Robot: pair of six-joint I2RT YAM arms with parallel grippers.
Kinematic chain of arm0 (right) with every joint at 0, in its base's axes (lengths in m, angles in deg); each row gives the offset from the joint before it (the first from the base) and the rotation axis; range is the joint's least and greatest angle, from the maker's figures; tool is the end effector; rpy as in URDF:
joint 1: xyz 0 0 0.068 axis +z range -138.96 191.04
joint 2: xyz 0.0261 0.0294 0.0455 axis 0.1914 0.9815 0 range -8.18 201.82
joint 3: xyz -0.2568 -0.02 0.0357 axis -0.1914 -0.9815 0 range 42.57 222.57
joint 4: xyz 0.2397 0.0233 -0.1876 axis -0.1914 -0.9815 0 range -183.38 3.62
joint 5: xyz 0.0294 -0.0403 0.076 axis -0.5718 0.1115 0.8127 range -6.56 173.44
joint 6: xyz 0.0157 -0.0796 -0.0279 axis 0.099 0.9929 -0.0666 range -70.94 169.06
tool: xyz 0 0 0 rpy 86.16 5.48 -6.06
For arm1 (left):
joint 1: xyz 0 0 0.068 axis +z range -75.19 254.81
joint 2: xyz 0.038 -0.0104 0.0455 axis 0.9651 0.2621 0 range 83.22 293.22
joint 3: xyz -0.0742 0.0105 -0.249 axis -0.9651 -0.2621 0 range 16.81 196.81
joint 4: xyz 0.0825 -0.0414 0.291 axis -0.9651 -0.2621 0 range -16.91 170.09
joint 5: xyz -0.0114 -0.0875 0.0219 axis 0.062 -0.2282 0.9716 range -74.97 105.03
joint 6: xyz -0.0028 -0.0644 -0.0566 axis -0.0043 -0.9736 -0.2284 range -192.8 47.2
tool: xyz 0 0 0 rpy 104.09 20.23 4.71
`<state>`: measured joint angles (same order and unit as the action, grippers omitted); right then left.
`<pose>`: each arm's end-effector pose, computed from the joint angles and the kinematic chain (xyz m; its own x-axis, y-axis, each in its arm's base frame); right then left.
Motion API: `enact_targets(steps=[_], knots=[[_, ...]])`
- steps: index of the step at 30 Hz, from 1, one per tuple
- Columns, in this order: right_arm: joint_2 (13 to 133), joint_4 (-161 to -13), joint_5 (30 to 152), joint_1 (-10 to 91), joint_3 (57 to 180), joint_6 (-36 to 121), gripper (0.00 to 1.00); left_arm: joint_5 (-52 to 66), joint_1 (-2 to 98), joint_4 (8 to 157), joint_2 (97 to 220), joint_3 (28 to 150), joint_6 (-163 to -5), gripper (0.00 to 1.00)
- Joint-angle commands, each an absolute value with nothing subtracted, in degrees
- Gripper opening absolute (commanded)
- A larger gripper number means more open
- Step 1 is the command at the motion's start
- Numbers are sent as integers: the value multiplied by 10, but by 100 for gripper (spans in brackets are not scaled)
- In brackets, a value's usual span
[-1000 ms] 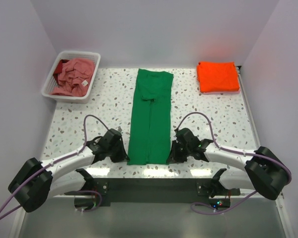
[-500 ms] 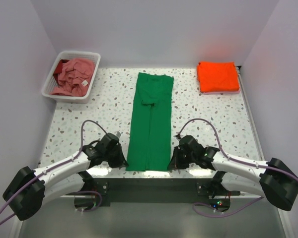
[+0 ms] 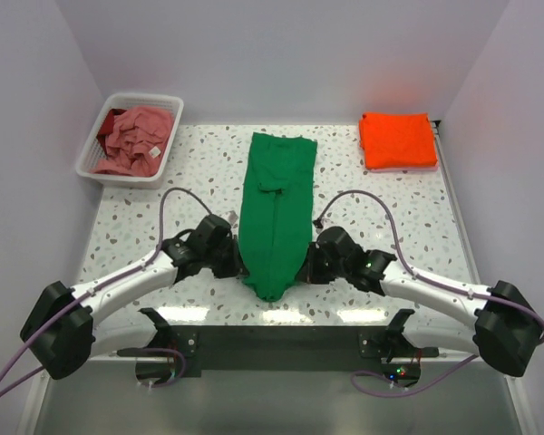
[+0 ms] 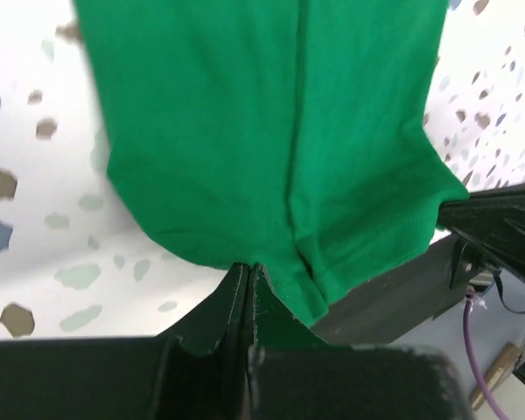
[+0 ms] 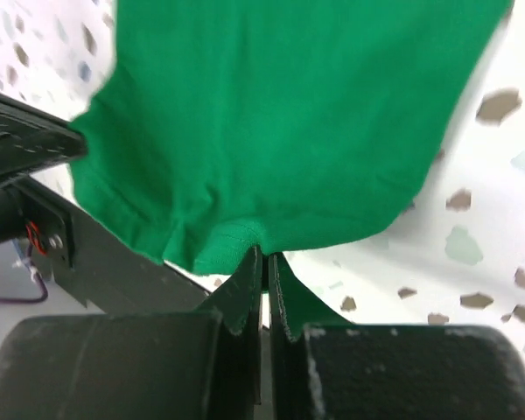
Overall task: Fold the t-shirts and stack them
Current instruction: Fold the tshirt
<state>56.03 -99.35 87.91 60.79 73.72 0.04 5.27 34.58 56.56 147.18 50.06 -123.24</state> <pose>0.1839 0.2262 0.1232 -0.9058 0.0947 -0.4131 -0.1711 0.8099 0.5610 0.2038 -0.1893 0.1211 -0.9436 -0.1969 -0.2662 -0.0240 0.8425 -0.5381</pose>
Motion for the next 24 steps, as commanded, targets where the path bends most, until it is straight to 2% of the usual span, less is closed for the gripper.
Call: enact_targets(steps=[1,4,15,24], knots=[[570,-1018,793,608,808,48,0,83,353,572,1509,569,-1190,0],[588,-1006,761,604,834,62,0,127,362,568,1541,614,-1189,0],[668,-978,665,571,941,122,0,173,427,587,1630,742,-1165,0],[703,-947,721,490,983,155,0,191,462,592,1710,836,-1125,0]])
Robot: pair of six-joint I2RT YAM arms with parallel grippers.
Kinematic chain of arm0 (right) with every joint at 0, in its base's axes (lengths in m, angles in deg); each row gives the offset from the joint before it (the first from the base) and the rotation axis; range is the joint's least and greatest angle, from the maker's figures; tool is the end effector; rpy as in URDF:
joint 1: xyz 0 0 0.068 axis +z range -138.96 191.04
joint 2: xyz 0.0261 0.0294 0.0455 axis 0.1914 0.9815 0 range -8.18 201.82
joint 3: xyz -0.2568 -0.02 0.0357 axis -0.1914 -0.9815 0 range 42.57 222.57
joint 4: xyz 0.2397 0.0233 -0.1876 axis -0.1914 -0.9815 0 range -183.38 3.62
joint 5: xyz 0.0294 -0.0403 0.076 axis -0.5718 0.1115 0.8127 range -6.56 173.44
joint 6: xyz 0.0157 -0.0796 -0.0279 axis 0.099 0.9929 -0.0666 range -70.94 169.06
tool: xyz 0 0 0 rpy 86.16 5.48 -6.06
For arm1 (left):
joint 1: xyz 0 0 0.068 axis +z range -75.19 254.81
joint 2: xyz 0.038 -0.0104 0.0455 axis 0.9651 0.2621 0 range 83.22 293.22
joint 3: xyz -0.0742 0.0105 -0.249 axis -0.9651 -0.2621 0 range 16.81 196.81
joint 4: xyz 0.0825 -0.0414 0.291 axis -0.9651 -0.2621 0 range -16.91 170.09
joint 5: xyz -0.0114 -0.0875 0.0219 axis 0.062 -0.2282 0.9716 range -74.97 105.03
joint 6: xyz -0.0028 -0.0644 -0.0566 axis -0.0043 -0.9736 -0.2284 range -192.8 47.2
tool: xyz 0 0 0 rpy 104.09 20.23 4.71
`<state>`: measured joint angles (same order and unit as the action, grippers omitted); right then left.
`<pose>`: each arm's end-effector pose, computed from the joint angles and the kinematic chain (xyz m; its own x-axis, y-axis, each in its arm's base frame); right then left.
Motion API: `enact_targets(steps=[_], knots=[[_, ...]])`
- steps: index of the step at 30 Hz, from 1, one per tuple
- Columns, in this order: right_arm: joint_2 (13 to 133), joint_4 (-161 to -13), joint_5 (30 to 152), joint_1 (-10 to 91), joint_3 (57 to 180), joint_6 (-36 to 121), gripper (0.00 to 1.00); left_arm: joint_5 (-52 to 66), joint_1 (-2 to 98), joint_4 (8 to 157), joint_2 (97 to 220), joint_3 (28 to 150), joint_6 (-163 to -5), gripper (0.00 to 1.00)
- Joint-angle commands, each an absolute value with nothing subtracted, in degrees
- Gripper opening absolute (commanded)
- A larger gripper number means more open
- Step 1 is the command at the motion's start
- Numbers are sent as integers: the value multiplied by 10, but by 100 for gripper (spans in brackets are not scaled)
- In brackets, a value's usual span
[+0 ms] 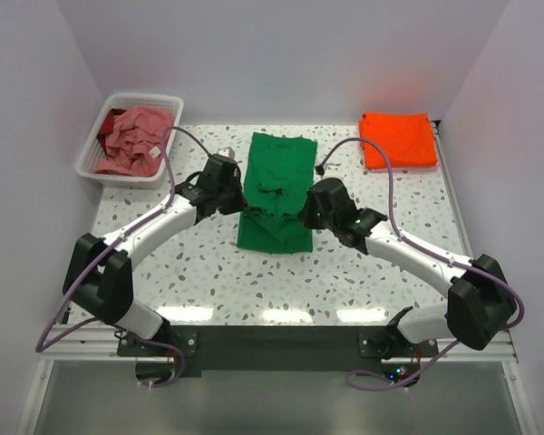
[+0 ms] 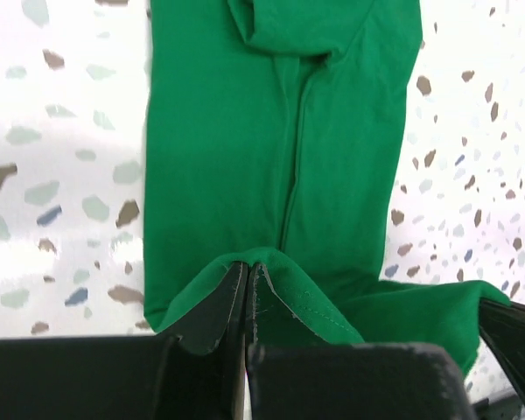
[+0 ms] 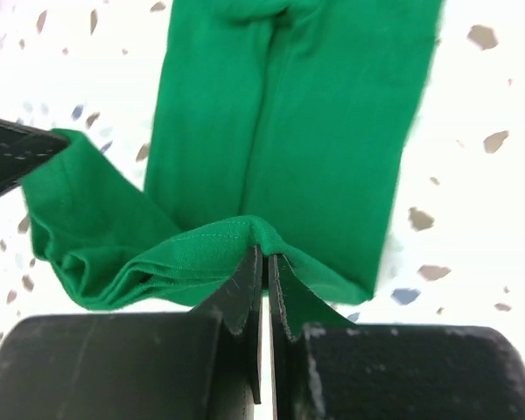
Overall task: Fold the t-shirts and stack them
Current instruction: Fold the tshirt
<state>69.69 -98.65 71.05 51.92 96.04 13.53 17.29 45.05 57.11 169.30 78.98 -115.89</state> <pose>0.2949 0.2338 0.2047 -0.6633 0.1764 -0.7273 -0.1522 0.9197 0.3618 0.3450 -0.1939 0.1913 -0.7857 -0.3370 -0.5188 -0.0878 0.8908 -0.4458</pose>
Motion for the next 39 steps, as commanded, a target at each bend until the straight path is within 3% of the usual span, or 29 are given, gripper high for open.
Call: enact_targets(steps=[1,17,39], knots=[[710,-941,728,482,986,160,0,191,464,593,1717,844,-1123,0],[852,-931,790,410,1087,171,0,134,519,596,1863,963,-1087,0],[970,-951,779,380,1160,174,0,117,539,574,1991,1057,-1073,0]])
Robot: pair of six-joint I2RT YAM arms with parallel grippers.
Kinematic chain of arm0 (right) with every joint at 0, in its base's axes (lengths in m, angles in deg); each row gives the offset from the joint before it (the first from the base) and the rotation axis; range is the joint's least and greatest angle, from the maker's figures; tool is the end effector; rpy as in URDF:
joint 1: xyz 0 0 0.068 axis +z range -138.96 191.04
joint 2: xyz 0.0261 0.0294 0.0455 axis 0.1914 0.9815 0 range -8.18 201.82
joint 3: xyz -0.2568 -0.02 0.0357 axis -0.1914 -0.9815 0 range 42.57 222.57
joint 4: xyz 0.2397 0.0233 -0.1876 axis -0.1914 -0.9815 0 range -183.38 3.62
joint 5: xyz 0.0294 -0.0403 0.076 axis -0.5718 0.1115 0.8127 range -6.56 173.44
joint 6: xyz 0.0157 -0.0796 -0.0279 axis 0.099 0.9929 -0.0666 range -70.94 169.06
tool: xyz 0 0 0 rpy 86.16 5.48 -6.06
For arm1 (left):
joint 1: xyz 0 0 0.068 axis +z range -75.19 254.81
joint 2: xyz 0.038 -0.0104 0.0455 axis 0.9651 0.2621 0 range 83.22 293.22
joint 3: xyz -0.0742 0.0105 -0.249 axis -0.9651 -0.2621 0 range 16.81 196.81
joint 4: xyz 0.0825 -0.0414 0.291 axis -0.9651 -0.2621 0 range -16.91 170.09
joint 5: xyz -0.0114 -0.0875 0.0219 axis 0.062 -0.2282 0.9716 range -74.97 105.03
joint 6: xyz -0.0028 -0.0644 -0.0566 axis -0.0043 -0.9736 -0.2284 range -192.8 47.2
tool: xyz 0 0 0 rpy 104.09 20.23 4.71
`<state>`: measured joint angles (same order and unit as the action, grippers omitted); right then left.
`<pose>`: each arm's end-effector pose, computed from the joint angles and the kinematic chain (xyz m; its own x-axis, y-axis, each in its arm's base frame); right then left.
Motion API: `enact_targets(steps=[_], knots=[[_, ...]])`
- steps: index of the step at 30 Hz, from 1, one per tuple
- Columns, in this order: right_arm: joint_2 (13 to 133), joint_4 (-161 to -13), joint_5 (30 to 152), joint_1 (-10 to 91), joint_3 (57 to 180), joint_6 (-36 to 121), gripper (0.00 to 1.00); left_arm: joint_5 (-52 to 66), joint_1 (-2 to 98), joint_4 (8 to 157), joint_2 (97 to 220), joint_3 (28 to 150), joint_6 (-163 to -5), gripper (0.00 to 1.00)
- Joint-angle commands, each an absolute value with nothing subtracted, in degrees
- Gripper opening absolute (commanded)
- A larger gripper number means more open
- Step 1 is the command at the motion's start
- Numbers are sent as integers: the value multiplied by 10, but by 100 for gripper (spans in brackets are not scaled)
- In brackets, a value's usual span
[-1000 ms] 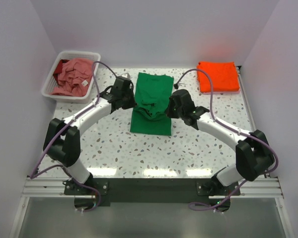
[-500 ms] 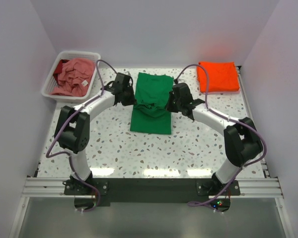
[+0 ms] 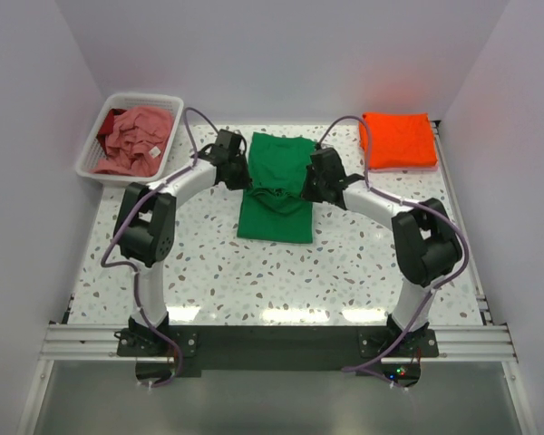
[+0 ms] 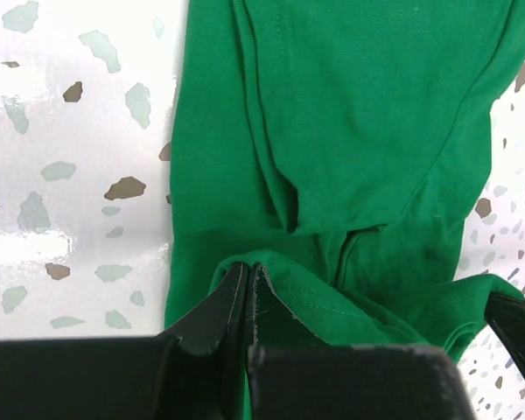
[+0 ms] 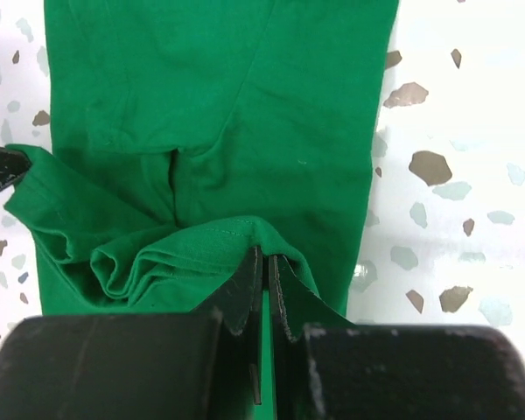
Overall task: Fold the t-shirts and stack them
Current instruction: Fold the tshirt
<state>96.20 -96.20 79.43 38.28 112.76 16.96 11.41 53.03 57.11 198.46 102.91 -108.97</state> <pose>0.4154 0.2078 0.1385 -0.7422 0.2140 -0.6352 -0.0209 0.9398 0.3411 0.4648 -0.1909 0.1330 -0.8315 -0.3020 -0.4663 -0.1045 0.9094 -0.4026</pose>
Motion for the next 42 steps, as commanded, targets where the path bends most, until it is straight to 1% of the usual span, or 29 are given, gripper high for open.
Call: enact_targets(steps=[1,6,7,8,9,10,11,12,13,15,16,17,18,19,23,26,31,34,38,41,42], knots=[[975,-952,779,379,1163,173,0,117,539,572,1996,1061,-1073,0],[998,-961,782,372,1181,166,2,118,542,565,2008,1074,-1073,0],[998,-963,781,372,1182,165,3,118,542,564,2009,1074,-1072,1],[1000,-963,781,370,1183,163,9,119,542,562,2009,1075,-1073,6],[1000,-962,781,371,1184,163,12,122,542,561,2012,1076,-1076,26],[1001,-962,782,369,1185,164,17,126,543,560,2012,1076,-1078,41],[1001,-966,781,369,1189,165,33,124,543,556,2012,1075,-1080,48],[1003,-972,780,369,1192,169,44,124,544,555,2009,1075,-1080,59],[1002,-973,782,368,1194,171,48,123,544,556,2008,1073,-1082,67],[999,-977,783,368,1196,173,59,123,544,556,1999,1069,-1083,80],[995,-978,785,369,1195,174,66,122,544,557,1996,1067,-1083,85],[991,-978,784,368,1194,176,83,124,544,557,1991,1065,-1084,92],[988,-979,784,368,1191,179,93,125,544,557,1980,1058,-1084,100],[984,-978,785,368,1189,181,98,127,544,557,1974,1053,-1086,100],[949,-978,806,369,1166,190,98,129,544,564,1938,1017,-1088,100],[925,-981,813,368,1126,194,99,123,543,576,1905,974,-1092,100],[866,-961,833,368,1060,185,99,96,542,592,1837,876,-1101,100],[832,-953,877,369,1015,174,98,89,540,608,1795,805,-1112,100],[798,-943,899,369,952,163,99,79,539,631,1758,732,-1128,100],[780,-931,911,369,902,150,98,65,539,651,1743,698,-1132,94],[778,-924,913,368,895,142,99,59,538,656,1741,688,-1133,88]])
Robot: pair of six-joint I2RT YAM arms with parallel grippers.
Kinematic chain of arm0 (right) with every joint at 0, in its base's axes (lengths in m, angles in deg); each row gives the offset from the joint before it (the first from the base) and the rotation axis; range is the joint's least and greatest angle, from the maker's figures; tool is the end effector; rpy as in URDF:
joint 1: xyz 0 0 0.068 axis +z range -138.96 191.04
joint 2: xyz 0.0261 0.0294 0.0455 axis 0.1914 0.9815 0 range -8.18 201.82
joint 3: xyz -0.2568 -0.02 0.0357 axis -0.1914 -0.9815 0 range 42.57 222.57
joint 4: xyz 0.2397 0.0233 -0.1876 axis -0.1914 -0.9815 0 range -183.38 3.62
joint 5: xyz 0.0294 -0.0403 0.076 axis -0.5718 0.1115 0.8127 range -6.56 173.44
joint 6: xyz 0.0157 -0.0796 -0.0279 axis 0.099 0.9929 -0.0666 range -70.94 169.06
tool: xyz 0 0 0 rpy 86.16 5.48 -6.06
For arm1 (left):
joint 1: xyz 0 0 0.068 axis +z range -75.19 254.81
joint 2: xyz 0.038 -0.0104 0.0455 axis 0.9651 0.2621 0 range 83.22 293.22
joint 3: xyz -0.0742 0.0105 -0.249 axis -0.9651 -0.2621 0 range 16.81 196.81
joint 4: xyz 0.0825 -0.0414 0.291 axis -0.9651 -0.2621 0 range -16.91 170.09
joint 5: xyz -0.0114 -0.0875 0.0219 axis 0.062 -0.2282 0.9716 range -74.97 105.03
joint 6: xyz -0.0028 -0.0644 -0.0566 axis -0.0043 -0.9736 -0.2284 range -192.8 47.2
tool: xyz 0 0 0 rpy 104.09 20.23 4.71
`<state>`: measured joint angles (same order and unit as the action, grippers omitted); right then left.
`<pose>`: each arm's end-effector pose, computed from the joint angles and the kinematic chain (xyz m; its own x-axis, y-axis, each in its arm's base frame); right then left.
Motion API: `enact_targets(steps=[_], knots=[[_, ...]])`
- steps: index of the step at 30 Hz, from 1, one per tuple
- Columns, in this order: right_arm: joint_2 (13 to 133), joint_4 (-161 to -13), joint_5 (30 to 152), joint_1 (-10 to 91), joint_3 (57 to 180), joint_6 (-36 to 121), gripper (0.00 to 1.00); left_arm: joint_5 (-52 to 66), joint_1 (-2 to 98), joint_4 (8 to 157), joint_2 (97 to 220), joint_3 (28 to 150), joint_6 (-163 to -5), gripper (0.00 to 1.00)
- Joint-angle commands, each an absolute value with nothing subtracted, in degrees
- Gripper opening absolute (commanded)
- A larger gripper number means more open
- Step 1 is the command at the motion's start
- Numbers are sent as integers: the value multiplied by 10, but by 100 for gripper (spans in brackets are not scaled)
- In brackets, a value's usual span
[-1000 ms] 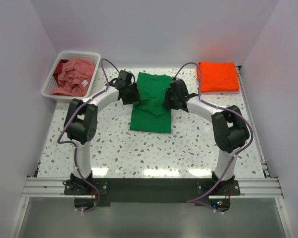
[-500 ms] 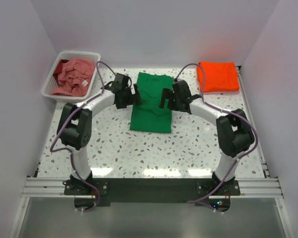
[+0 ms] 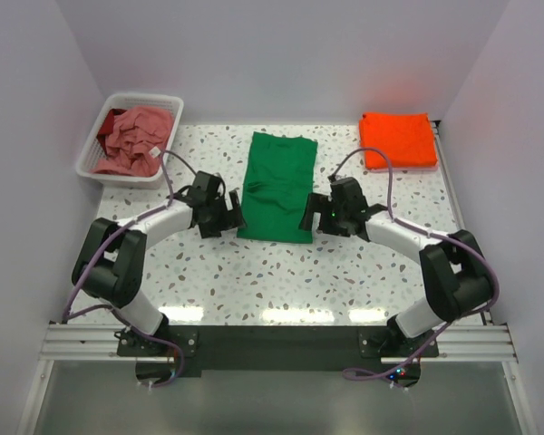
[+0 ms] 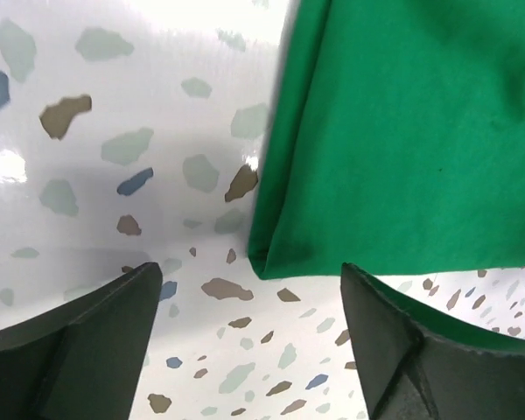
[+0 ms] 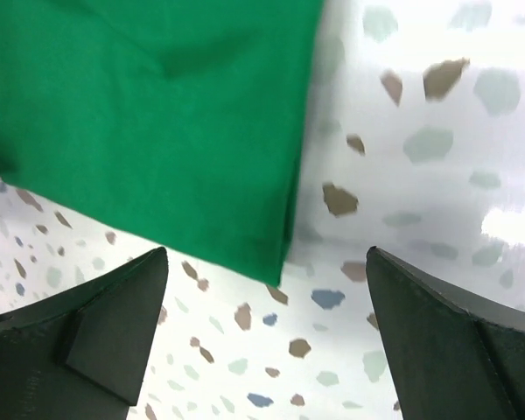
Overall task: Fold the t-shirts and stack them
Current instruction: Fold the tshirt
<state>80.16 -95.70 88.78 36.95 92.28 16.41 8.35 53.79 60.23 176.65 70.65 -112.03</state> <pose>0.3367 0.1713 0.1183 -0.8273 0.1951 -0.5268 -0.0535 0.9061 0.4196 0.3456 -0.1422 0.0960 -0.8829 -0.3336 -0.3304 -0.1896 0.8971 -0.3990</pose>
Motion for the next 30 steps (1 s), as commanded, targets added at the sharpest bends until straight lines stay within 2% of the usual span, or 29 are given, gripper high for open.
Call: enact_targets(steps=[1,5,11,16,19,20,23,27,28,30], knots=[[773,-921,918,369,888,138,98,56,537,661,1742,684,-1134,85],[761,-905,930,369,864,126,98,43,527,670,1753,679,-1138,70],[758,-903,930,369,851,101,98,61,520,661,1780,689,-1138,61],[757,-888,944,369,841,95,95,83,519,645,1817,713,-1134,44],[758,-887,953,370,837,94,93,82,519,649,1826,714,-1134,32],[759,-885,955,369,836,93,92,80,519,650,1829,713,-1133,21],[763,-878,957,369,830,88,89,61,517,659,1825,703,-1130,0],[782,-871,961,370,835,79,84,65,510,663,1817,690,-1129,0],[791,-869,961,371,837,77,76,67,509,665,1816,688,-1130,0],[799,-866,961,373,840,74,71,67,509,665,1815,681,-1131,0]])
